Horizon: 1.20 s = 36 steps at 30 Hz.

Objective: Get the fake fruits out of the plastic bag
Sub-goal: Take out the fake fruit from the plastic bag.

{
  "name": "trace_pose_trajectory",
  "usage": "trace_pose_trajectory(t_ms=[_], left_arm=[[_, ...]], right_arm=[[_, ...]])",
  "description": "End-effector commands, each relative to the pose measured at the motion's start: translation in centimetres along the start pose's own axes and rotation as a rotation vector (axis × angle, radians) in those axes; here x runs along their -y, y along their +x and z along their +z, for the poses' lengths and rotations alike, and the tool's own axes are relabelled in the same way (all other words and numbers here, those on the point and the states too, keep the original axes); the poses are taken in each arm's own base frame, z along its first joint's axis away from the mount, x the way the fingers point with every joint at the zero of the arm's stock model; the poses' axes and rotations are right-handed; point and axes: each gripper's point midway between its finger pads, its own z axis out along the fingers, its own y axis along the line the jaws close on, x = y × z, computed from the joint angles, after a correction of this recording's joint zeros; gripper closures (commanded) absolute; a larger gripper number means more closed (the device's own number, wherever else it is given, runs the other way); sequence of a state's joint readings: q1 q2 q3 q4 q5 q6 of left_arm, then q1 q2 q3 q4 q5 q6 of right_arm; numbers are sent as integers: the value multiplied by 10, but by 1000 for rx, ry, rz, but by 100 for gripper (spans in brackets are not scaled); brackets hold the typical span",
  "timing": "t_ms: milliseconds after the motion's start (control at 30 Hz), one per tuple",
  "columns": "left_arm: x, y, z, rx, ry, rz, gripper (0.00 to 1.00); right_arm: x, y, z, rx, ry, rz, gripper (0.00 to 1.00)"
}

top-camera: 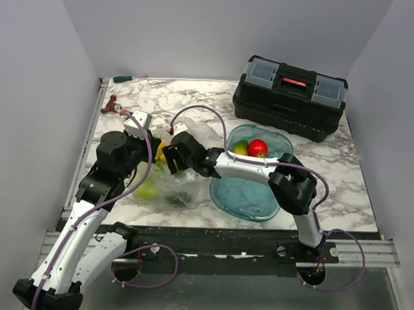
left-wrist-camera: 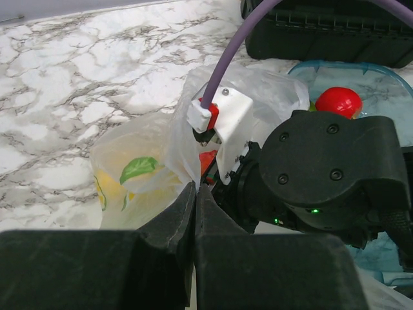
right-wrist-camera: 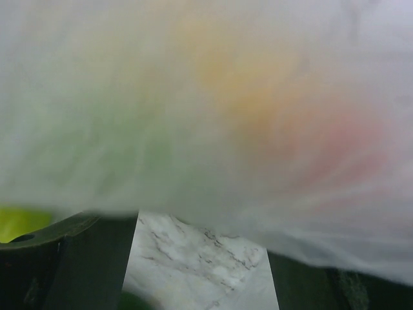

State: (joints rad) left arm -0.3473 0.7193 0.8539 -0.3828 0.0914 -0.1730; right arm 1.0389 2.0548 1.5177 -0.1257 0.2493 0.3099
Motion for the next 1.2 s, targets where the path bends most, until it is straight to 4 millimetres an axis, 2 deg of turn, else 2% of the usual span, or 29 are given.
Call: trace_pose_trajectory(t_ms=[0,300,467,567,767,1167], left_arm=[[7,-6,-1,25,35,2,100],[6,-4,1,19,32,1,100],[7,-3,2,10,37,0,100],[7,-4,1,11,37,0,100],[8,-4,2,9,41,0,100],[6,-4,1,17,34,1,100]], right_arm=[[3,23,13,-69,18,-27,23],[2,39,33,-111,31,-33,26],[-7,32,31,-106,-8,-23,46],[-8,21,23,-79,-19,-11,61],[-13,-3,0,-24,-51,18,77],[-20,-36,-55,91,-143,105,89]])
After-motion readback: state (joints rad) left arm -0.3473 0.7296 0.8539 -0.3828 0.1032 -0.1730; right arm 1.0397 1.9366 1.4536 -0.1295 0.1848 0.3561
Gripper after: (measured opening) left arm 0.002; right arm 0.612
